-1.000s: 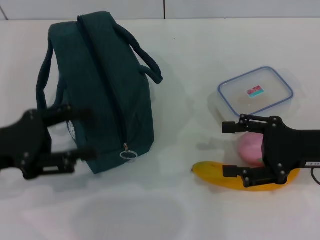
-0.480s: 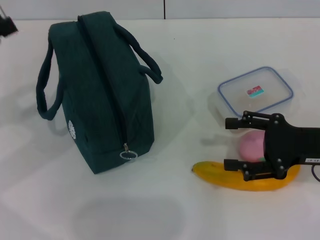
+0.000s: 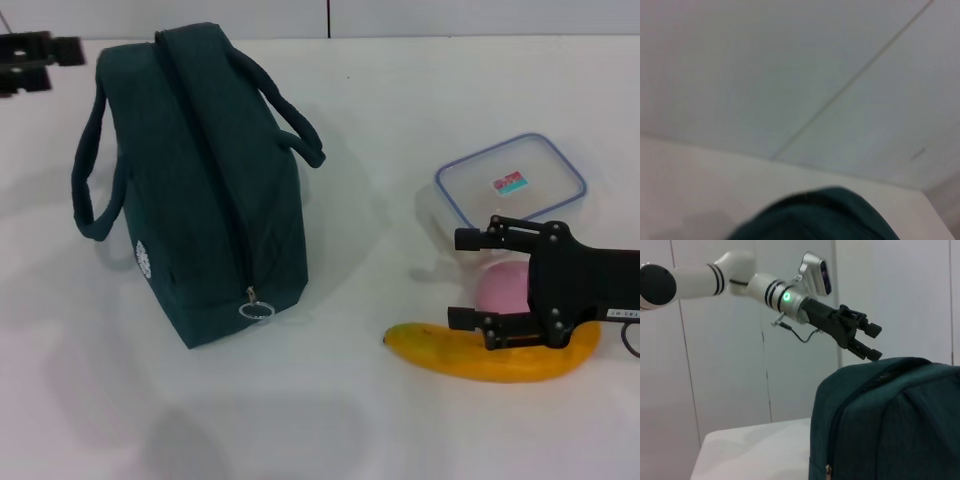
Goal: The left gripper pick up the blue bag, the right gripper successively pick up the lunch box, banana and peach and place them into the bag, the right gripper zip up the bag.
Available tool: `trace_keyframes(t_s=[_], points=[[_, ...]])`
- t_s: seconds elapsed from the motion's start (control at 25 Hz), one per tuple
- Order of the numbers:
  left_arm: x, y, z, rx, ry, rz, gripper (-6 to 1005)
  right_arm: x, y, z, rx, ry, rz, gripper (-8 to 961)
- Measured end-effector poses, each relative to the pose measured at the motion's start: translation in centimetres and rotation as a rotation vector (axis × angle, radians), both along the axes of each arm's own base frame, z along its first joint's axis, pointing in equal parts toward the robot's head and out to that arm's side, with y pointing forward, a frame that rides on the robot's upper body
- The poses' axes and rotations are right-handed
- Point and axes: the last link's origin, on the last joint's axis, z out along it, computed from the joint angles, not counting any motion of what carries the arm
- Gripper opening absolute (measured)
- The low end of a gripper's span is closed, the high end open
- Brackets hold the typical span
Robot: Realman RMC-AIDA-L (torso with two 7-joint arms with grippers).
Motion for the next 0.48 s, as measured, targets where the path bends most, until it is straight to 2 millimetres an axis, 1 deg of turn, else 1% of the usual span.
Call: trace_keyframes(t_s=[0.08, 0.24, 0.36, 0.48], points=[[1.3, 0.0, -0.4, -0.064, 0.011, 0.02, 856, 0.2, 0.1, 0.0, 0.011, -0.007, -0.005, 837], [3.6, -0.1, -2.0, -0.184, 0.072, 0.053, 856, 0.3, 0.1, 0.0, 0.017, -0.01, -0.007, 836], [4.2, 0.0, -3.1, -0.227, 0.116, 0.065, 855, 0.3, 0.1, 0.0, 0.02, -0.011, -0.004, 836], [4.0, 0.5, -4.0, -0.245, 0.162, 0.095, 855, 0.3, 0.0, 0.0, 0.024, -0.012, 0.002, 835]])
